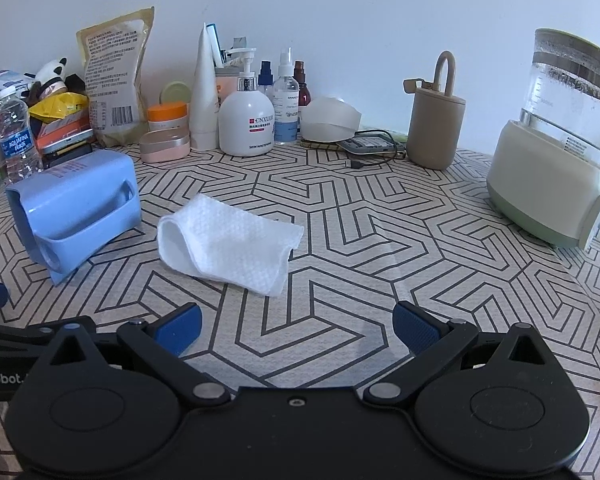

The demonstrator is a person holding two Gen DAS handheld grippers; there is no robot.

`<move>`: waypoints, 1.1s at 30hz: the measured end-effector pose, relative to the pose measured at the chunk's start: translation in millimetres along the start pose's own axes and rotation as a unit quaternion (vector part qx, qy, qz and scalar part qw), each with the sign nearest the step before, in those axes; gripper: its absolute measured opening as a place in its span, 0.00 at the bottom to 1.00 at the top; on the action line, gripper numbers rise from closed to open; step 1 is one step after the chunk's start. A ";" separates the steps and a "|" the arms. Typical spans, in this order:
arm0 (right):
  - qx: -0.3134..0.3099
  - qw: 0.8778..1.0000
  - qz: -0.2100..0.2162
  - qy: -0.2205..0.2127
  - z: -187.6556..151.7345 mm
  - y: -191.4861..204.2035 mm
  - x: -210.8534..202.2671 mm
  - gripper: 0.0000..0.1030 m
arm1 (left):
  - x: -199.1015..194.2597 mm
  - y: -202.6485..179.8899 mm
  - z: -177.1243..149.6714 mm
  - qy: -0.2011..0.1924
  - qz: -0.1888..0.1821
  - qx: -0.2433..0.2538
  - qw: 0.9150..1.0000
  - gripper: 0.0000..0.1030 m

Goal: Clean container
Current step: 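Grasp the light-blue container with the left tool while the right tool approaches the white wipe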

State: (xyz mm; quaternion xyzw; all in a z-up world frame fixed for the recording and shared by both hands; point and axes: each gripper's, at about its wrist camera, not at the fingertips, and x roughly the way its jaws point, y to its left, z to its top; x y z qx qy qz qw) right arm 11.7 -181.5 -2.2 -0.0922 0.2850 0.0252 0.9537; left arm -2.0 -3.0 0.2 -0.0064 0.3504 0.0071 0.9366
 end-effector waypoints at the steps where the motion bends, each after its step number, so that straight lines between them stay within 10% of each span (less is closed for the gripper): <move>1: 0.001 1.000 0.000 0.001 0.1 -0.2 0.3 1.00 | 0.0 0.0 0.0 0.000 0.000 0.000 1.000 1.00; 25: -0.014 0.998 0.056 0.040 -0.6 -1.1 5.4 1.00 | -15.7 24.9 -7.4 -0.029 -0.066 -0.020 0.997 0.97; 33: -0.046 0.994 0.095 0.034 12.1 -0.1 -7.9 1.00 | -45.0 39.3 5.7 -0.083 -0.072 0.108 0.988 0.80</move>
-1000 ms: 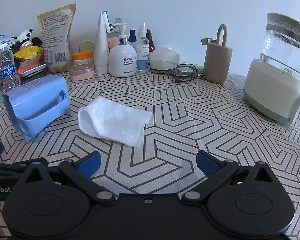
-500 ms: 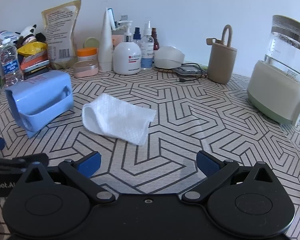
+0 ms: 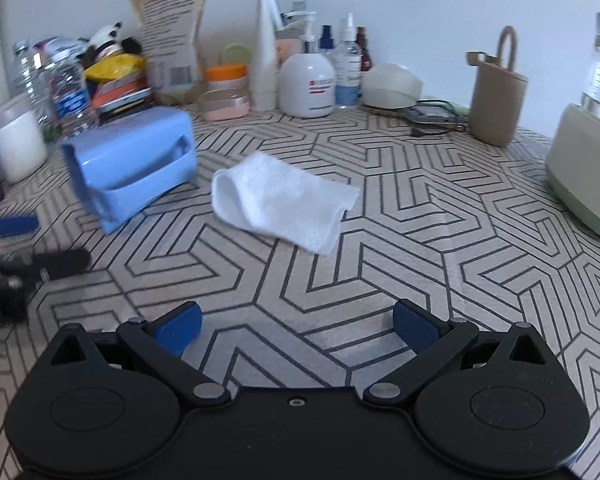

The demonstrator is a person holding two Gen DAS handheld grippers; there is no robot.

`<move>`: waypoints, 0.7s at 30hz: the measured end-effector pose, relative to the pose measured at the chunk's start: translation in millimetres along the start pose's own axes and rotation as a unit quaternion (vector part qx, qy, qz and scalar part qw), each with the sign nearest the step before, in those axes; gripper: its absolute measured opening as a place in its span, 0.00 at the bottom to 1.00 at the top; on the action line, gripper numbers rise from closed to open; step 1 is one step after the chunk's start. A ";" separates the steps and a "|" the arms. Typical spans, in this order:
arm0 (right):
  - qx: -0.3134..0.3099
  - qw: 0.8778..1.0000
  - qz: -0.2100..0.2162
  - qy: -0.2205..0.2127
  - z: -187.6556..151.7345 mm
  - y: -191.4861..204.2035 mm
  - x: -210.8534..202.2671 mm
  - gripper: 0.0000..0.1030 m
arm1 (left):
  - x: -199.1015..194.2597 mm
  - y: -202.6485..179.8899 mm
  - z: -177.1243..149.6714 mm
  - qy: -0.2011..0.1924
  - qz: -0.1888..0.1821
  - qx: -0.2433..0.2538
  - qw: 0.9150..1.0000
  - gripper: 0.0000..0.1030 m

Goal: Clean container
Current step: 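Grasp the light-blue container with the left tool while the right tool approaches the white wipe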

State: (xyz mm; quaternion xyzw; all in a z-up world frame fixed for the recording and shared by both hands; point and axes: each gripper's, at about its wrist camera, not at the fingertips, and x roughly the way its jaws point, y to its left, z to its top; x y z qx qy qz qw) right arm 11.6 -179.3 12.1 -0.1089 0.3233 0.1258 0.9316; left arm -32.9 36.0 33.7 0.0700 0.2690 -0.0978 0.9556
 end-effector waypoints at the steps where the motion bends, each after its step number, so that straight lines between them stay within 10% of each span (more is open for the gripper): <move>1: -0.004 1.000 0.003 -0.004 3.8 0.8 -2.2 0.99 | -0.3 2.9 3.0 0.002 -0.008 0.005 1.000 0.79; 9: -0.040 0.998 0.025 -0.037 33.8 7.3 -19.9 0.97 | 11.5 26.5 25.2 0.004 -0.060 0.034 0.998 0.80; 13: -0.050 0.997 0.043 -0.038 51.1 9.2 -16.7 0.82 | 21.0 38.4 35.8 0.003 -0.084 0.045 0.995 0.83; 17: -0.066 0.996 0.056 -0.005 52.6 14.7 1.9 0.38 | 28.7 49.4 44.0 0.001 -0.109 0.056 0.992 0.83; 21: -0.086 0.995 0.049 0.000 48.4 18.7 14.5 0.39 | 24.9 48.9 28.0 0.002 -0.141 0.068 0.988 0.88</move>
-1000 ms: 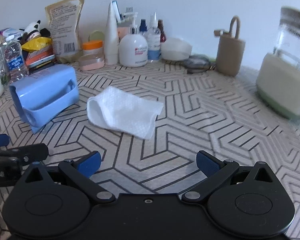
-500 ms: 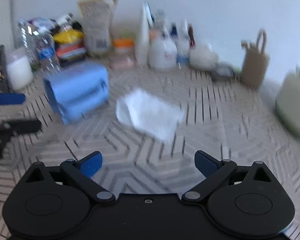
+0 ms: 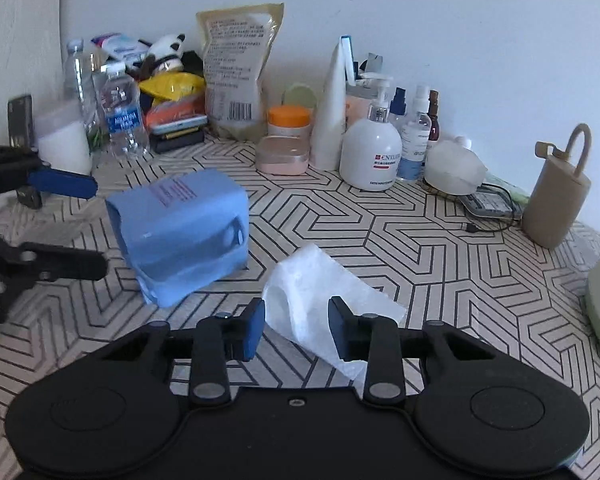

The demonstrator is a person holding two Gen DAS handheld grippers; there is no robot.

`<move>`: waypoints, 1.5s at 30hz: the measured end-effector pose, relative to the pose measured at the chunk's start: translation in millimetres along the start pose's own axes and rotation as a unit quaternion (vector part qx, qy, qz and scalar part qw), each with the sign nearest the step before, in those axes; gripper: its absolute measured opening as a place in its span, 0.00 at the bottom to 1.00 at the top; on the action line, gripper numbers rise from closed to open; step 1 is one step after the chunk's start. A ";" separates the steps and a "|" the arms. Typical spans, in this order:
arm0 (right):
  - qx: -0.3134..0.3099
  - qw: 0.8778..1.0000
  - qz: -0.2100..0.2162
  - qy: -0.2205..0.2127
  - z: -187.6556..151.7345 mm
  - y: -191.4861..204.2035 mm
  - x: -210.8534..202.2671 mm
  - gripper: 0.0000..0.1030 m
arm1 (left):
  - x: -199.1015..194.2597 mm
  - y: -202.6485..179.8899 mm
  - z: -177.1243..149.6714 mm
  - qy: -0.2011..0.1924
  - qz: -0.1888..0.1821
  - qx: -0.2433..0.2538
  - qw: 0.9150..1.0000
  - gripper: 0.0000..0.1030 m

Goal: Clean container
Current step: 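Grasp the light-blue container with the left tool while the right tool approaches the white wipe, then lift the blue container with the left tool while the right tool grasps the white wipe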

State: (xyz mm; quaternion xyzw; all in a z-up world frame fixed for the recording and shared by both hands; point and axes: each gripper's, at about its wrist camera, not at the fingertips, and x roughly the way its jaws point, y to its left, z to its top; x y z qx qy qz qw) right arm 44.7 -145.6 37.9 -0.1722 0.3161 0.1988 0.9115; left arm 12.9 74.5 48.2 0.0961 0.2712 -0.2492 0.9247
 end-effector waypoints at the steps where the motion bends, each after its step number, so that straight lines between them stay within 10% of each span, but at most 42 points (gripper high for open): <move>1: -0.003 1.000 -0.003 0.002 -0.4 -0.1 3.0 0.42 | 1.7 -1.0 -3.8 0.004 0.001 0.011 1.000 0.92; 5: 0.002 1.000 0.009 0.005 1.3 -5.0 13.8 0.85 | 9.2 -8.1 -20.2 0.015 0.037 0.053 0.998 0.93; 16: 0.014 1.000 0.011 0.013 6.7 -9.2 47.4 0.85 | 28.4 -9.6 -13.0 0.022 0.052 0.038 0.998 0.94; 32: 0.066 0.996 0.060 0.012 3.4 -26.1 50.5 0.25 | 73.2 -8.0 -5.3 0.037 0.096 -0.003 0.995 0.99; 36: 0.088 0.993 0.080 0.009 3.3 -32.7 47.8 0.14 | 73.0 -8.9 -5.9 0.032 0.102 -0.012 0.994 0.76; 45: 0.133 0.984 0.117 -0.011 5.6 -50.3 41.8 0.14 | 69.3 -24.9 -6.5 0.023 0.112 0.041 0.993 0.76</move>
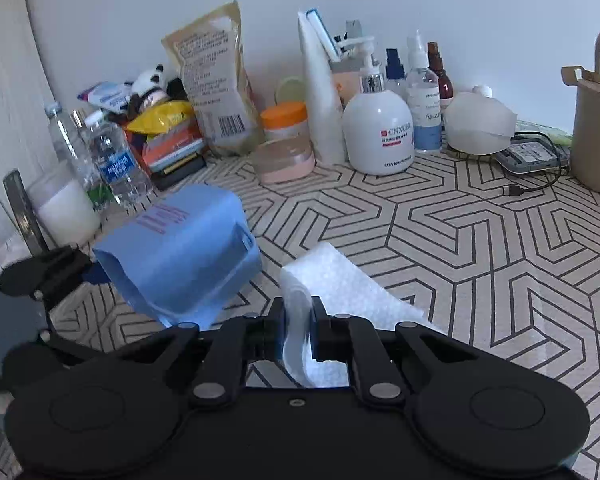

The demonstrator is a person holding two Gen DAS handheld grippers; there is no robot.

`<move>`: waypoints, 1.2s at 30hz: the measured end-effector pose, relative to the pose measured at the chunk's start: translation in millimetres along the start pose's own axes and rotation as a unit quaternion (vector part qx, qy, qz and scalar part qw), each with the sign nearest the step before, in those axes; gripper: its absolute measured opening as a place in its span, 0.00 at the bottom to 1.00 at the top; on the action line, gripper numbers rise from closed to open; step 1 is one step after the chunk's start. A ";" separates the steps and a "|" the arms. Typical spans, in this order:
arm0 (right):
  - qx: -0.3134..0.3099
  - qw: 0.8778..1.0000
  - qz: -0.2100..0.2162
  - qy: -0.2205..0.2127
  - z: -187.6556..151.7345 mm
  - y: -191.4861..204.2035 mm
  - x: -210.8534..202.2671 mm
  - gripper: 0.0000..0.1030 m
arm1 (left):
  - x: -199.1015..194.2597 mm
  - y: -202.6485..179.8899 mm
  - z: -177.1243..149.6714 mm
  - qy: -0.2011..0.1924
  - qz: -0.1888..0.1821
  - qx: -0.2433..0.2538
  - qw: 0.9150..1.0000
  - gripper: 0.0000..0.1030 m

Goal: Clean container
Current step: 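Lift the blue container with the left tool while the right tool grasps the white wipe, then bring the wipe in the right tool onto the blue container's outer wall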

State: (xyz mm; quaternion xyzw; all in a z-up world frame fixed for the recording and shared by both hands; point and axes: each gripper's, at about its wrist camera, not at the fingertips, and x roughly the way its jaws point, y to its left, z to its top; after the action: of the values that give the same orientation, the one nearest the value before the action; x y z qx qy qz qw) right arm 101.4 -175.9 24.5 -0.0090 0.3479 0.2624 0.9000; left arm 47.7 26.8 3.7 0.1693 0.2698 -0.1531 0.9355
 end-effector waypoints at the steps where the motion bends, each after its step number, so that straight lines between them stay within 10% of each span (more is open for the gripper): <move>1: 0.010 1.000 0.010 -0.002 -0.2 -2.0 -2.9 0.14 | -1.9 -0.1 -0.9 0.001 -0.004 0.000 1.000 0.76; 13: 0.057 0.994 0.092 -0.013 9.3 2.2 -13.5 0.14 | -46.3 0.8 -10.3 -0.014 -0.144 0.023 0.989 0.76; 21: 0.073 0.988 0.138 -0.018 17.3 9.6 -15.8 0.15 | -26.0 1.7 -15.4 0.018 -0.162 0.009 0.987 0.78; 36: 0.085 0.979 0.184 -0.015 9.3 11.6 -19.1 0.15 | -65.6 19.7 -15.2 -0.043 -0.162 -0.117 0.979 0.92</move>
State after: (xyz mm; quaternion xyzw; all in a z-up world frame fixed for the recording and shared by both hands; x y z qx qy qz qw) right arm 89.7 -172.9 45.6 0.1354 0.3510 0.3929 0.8391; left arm -4.7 63.3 32.7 0.0061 0.2692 -0.2770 0.9224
